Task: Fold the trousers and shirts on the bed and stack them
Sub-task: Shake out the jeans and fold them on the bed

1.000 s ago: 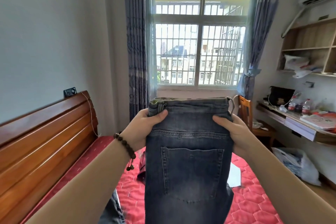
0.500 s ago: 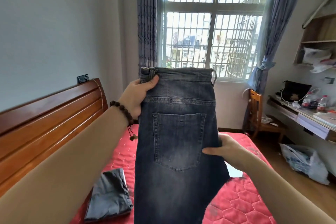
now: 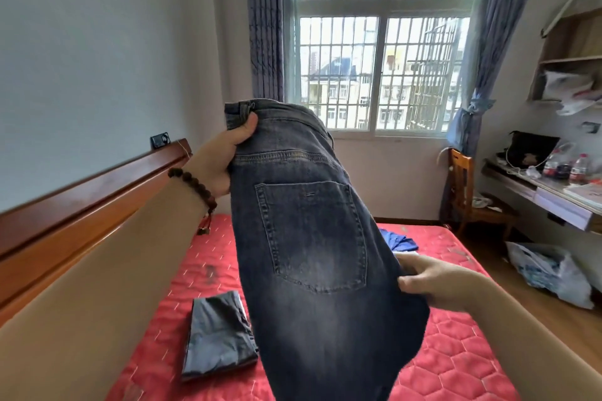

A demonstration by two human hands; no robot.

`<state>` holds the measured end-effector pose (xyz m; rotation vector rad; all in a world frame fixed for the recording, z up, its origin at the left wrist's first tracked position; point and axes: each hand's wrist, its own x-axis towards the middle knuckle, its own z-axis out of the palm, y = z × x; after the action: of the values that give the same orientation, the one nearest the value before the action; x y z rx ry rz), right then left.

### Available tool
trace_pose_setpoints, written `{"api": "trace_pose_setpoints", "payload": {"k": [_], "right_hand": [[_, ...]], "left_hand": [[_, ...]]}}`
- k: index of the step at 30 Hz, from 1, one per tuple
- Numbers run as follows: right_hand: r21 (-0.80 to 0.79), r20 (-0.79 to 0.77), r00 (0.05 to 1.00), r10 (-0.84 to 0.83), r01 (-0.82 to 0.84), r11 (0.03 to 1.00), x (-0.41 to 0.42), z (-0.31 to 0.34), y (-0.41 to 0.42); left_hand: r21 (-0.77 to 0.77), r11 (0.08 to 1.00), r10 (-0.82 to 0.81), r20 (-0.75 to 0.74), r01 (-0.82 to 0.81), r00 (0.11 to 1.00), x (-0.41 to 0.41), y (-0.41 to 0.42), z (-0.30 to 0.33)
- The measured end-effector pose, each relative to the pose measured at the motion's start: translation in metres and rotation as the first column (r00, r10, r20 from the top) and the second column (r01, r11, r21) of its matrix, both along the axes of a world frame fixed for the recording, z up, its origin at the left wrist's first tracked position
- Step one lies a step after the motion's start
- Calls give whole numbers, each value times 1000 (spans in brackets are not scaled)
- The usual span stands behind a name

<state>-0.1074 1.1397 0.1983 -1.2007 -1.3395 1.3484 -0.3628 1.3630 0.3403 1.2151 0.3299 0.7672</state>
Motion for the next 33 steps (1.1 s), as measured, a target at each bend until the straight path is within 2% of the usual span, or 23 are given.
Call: {"api": "trace_pose_setpoints", "payload": {"k": [2, 5, 8, 11, 14, 19, 23, 27, 30, 33], "right_hand": [[94, -187, 982, -20, 38, 995, -35, 36, 9], [210, -329, 916, -230, 308, 928, -91, 81, 25], [270, -330, 861, -388, 480, 835, -127, 108, 27], [355, -296, 854, -427, 514, 781, -147, 123, 20], [389, -343, 837, -427, 540, 746, -157, 124, 19], [224, -392, 737, -550, 656, 720, -161, 88, 35], [60, -367, 681, -634, 697, 714, -158, 53, 42], [69, -415, 721, -556, 634, 770, -147, 26, 37], [8, -389, 734, -556, 607, 795, -135, 1, 45], [-137, -317, 700, -640, 634, 761, -119, -28, 62]], "left_hand": [[-5, 997, -74, -15, 74, 997, -14, -7, 5], [10, 994, -111, -20, 111, 994, -36, -15, 13], [54, 992, -108, -38, 110, 993, -63, -14, 22], [111, 989, -95, -54, 101, 994, -89, -11, 35], [187, 971, -146, -34, 149, 989, -109, -4, 34], [-96, 962, -267, -105, 257, 958, -112, 3, -55], [-158, 974, -183, -111, 164, 977, -104, 6, -97], [-221, 949, -238, -27, 226, 971, -103, 14, -128], [-276, 941, -236, -123, 195, 964, -92, 21, -157], [-316, 944, -185, -265, 96, 946, -71, 29, -182]]}}
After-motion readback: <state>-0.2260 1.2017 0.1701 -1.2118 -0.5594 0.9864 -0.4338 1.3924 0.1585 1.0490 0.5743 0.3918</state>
